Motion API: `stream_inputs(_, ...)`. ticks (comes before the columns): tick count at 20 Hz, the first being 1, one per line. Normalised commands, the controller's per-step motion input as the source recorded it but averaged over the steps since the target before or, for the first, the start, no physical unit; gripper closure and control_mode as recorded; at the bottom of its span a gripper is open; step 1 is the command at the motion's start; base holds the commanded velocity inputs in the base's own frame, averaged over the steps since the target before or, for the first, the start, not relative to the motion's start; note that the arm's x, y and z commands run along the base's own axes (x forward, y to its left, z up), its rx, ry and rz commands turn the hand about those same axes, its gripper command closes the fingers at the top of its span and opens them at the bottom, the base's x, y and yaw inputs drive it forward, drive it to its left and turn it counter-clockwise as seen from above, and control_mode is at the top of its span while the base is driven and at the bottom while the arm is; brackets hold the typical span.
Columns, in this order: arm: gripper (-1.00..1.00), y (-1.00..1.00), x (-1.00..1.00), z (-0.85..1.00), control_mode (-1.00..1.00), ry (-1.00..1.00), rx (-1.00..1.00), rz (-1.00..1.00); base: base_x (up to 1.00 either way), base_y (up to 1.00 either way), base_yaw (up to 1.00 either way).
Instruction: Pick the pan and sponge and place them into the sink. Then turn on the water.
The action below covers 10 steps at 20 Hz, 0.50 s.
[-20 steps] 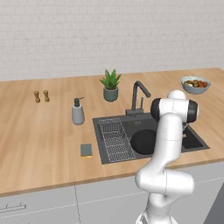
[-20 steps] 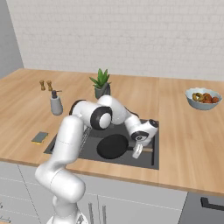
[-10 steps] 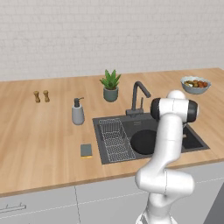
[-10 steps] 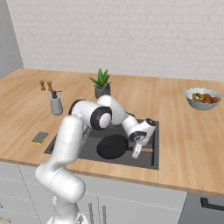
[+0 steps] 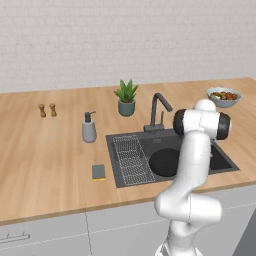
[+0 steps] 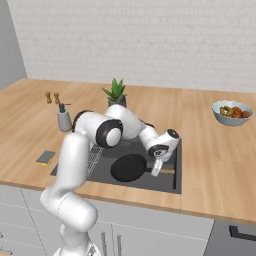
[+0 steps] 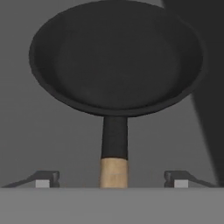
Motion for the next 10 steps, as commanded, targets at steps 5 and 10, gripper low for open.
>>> stream_inputs(5, -1.00, -0.06, -0.67, 0.80, -1.00, -0.07, -0.02, 0.00, 0.00, 0.00, 0.00)
stream_inputs(10, -1.00, 0.00, -0.55, 1.00, -1.00, 0.00, -0.05, -0.08, 0.00, 0.00, 0.00)
